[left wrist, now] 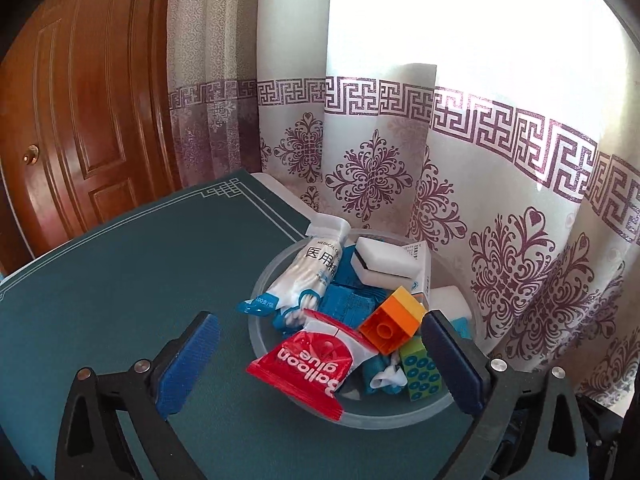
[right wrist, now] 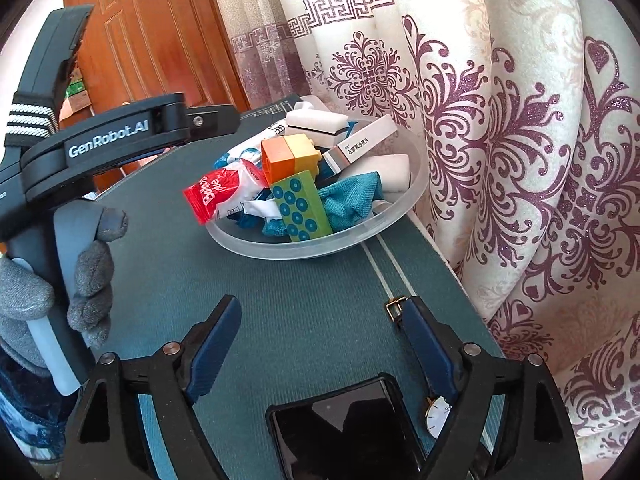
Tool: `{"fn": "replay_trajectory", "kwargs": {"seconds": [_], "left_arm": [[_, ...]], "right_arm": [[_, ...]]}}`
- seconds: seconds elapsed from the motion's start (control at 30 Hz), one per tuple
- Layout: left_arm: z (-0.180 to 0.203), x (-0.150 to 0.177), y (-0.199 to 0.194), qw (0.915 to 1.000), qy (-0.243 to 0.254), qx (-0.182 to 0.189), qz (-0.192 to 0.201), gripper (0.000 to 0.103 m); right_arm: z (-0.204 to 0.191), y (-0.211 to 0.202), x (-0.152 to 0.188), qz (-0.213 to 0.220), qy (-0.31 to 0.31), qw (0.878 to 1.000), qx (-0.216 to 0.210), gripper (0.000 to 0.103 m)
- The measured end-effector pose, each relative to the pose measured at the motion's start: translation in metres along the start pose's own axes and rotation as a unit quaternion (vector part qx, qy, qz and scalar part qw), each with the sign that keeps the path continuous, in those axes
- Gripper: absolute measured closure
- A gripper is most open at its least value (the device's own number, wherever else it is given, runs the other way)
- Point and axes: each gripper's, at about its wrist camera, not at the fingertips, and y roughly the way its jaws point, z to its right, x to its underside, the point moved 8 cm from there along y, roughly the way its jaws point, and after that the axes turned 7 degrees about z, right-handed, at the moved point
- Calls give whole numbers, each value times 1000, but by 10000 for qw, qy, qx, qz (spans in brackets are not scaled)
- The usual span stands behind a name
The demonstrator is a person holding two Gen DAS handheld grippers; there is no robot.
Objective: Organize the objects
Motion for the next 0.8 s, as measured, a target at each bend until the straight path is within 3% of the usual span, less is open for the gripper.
{"fn": "replay_trajectory", "kwargs": {"seconds": [0.3,0.6,0.8], "left_arm": [[-14,9,-27,9987,51,-508,33,0],[-14,9,-53,9973,72,-689,253,0],[-8,10,-64,9947,341,-900,356,0]], "right_arm": [[5,-5,-7,26,-62,9991,421,6],[9,-18,-29,266,-280,9966,726,5],[8,-21,-37,326,-427,9948,863,4]]}}
